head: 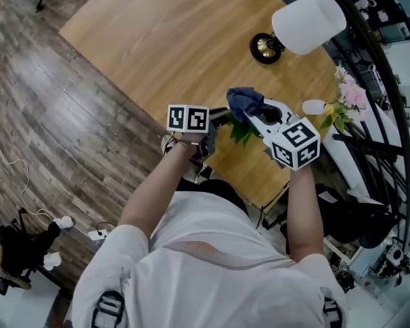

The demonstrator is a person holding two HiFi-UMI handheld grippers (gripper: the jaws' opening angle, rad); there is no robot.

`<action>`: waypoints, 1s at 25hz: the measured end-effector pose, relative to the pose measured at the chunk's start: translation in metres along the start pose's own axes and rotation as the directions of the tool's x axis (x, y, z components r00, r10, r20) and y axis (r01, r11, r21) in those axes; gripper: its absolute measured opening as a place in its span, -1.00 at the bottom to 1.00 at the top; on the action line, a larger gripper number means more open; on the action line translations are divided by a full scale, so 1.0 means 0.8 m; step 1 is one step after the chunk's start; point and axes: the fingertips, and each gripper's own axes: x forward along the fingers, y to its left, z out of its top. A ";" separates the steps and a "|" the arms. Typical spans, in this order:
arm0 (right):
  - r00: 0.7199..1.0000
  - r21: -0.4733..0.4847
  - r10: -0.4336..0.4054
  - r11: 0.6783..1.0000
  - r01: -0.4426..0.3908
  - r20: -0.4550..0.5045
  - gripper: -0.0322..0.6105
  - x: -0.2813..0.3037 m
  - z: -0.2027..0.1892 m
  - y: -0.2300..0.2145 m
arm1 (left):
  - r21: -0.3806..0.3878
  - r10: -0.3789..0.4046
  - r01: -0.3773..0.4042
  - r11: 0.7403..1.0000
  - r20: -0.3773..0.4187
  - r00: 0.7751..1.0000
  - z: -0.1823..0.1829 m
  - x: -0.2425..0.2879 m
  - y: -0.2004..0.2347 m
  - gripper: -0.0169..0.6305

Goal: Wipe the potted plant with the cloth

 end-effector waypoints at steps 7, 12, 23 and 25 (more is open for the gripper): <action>0.993 -0.001 -0.028 1.000 0.028 -0.119 -0.46 0.043 -0.033 -0.045 | -0.035 0.007 -0.005 0.999 0.047 0.999 -0.002 0.000 0.002 -0.56; 0.934 -0.060 -0.356 0.933 0.354 -0.032 -0.46 0.005 -0.036 -0.122 | -0.008 0.021 -0.021 1.000 0.043 0.999 -0.002 0.000 0.001 -0.56; 0.981 0.375 -0.190 0.913 0.159 0.046 -0.46 -0.046 -0.083 -0.075 | -0.004 0.045 -0.045 0.999 0.050 0.998 -0.002 -0.004 0.001 -0.56; 0.964 0.382 -0.264 0.887 0.258 -0.037 -0.46 -0.042 -0.120 -0.098 | 0.000 0.050 -0.050 0.999 0.052 0.997 -0.001 -0.005 0.001 -0.56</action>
